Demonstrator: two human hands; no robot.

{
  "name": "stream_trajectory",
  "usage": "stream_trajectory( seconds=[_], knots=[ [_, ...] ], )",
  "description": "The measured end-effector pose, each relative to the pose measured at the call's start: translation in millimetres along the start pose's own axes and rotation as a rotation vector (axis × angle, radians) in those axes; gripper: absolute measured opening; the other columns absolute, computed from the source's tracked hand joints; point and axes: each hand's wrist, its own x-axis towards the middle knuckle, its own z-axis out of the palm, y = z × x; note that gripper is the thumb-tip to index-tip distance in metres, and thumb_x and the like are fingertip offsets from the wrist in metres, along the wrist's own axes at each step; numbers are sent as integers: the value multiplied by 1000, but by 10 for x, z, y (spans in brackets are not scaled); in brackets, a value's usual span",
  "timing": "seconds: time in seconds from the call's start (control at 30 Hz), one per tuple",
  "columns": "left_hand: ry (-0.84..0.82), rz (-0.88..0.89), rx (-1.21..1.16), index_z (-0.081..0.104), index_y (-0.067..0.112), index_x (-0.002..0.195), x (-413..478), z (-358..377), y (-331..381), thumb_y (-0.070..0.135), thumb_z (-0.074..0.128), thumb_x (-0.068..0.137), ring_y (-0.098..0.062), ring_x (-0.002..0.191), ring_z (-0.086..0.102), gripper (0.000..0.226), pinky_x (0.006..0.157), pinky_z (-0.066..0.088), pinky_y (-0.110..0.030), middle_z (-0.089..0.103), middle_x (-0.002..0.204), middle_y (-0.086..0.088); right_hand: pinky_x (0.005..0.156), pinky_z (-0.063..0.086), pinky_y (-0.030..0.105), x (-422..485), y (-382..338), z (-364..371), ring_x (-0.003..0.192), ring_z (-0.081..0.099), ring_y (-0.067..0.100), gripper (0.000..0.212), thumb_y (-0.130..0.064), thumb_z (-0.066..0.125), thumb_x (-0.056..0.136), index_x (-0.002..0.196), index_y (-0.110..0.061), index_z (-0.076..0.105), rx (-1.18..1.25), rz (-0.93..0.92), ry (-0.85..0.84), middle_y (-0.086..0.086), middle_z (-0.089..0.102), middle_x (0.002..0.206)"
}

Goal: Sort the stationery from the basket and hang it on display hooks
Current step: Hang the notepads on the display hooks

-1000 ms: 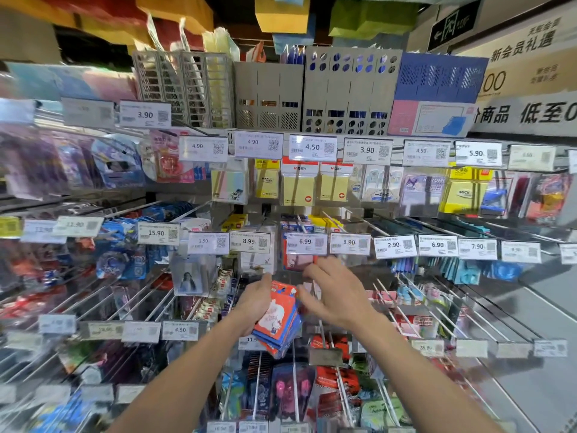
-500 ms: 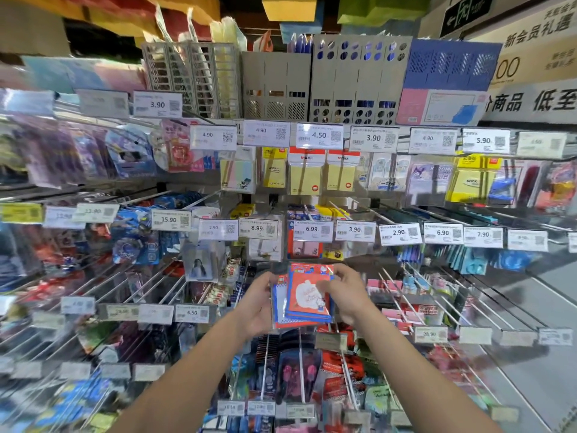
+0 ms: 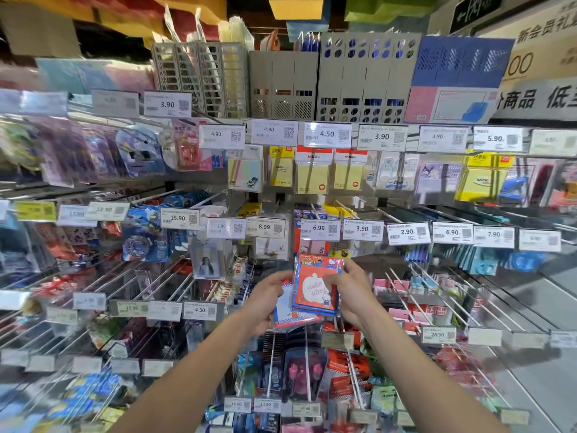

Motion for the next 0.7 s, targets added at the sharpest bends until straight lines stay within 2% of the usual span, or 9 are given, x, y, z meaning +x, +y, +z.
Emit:
stream_trajectory(
  seconds=[0.03, 0.1, 0.17, 0.2, 0.3, 0.37, 0.43, 0.57, 0.7],
  knots=[
    [19, 11, 66, 67, 16, 125, -14, 17, 15, -2, 32, 99, -37, 94, 75, 47, 82, 61, -58, 75, 113, -18, 62, 62, 41, -8, -11, 24, 75, 75, 27, 35, 21, 47, 87, 111, -3, 55, -8, -9, -1, 20, 72, 101],
    [-9, 5, 90, 69, 6, 107, -61, 78, 30, 12, 38, 103, -36, 85, 73, 32, 77, 59, -49, 74, 105, -25, 62, 62, 41, -10, -16, 63, 74, 75, 27, 36, 23, 47, 86, 110, -3, 56, 0, -20, 5, 19, 72, 97],
    [-71, 46, 81, 71, 7, 107, -130, 139, 31, 39, 49, 108, -34, 86, 75, 40, 72, 58, -40, 77, 102, -20, 63, 62, 41, 4, 1, 83, 77, 75, 31, 37, 22, 48, 86, 114, 0, 57, -1, -38, 1, 22, 73, 99],
    [-89, 101, 102, 73, 10, 111, -142, 145, 19, 45, 57, 104, -30, 88, 76, 39, 71, 60, -35, 79, 103, -13, 64, 61, 41, 10, 7, 77, 79, 74, 32, 38, 23, 49, 85, 116, 2, 57, -11, -45, 2, 24, 73, 101],
    [-112, 252, 188, 72, 14, 118, -118, 91, -67, 32, 72, 96, -29, 98, 75, 28, 84, 62, -41, 79, 108, -4, 68, 60, 41, 8, -6, 33, 80, 72, 32, 29, 15, 58, 87, 113, 4, 63, -57, -49, -39, 25, 74, 101],
    [-144, 256, 203, 71, 13, 118, -141, 51, -70, 28, 73, 95, -28, 96, 76, 27, 81, 62, -42, 79, 108, -4, 64, 58, 32, -8, -44, -13, 76, 72, 25, 12, -5, 68, 93, 103, 2, 70, -107, -34, -89, 19, 77, 92],
    [-175, 261, 235, 71, 13, 117, -148, 12, -72, 30, 73, 95, -27, 95, 77, 27, 78, 62, -39, 79, 107, -4, 60, 54, 25, 20, -101, -65, 69, 70, 18, 18, -19, 68, 96, 92, -2, 73, -228, -28, -104, 12, 77, 82],
    [-205, 287, 344, 75, 20, 109, -138, -40, -74, 31, 74, 96, -24, 99, 75, 17, 89, 60, -44, 79, 107, 0, 64, 53, 25, 60, -196, -153, 68, 70, 13, 18, -14, 68, 95, 81, -5, 76, -484, -75, -176, 8, 76, 76],
    [-194, 255, 339, 76, 19, 107, -100, -27, -64, 29, 71, 92, -28, 101, 75, 18, 98, 56, -53, 79, 107, -3, 56, 50, 20, 70, -222, -134, 63, 68, 12, 18, -7, 68, 94, 76, -6, 73, -549, -120, -177, 6, 74, 72]
  ],
)
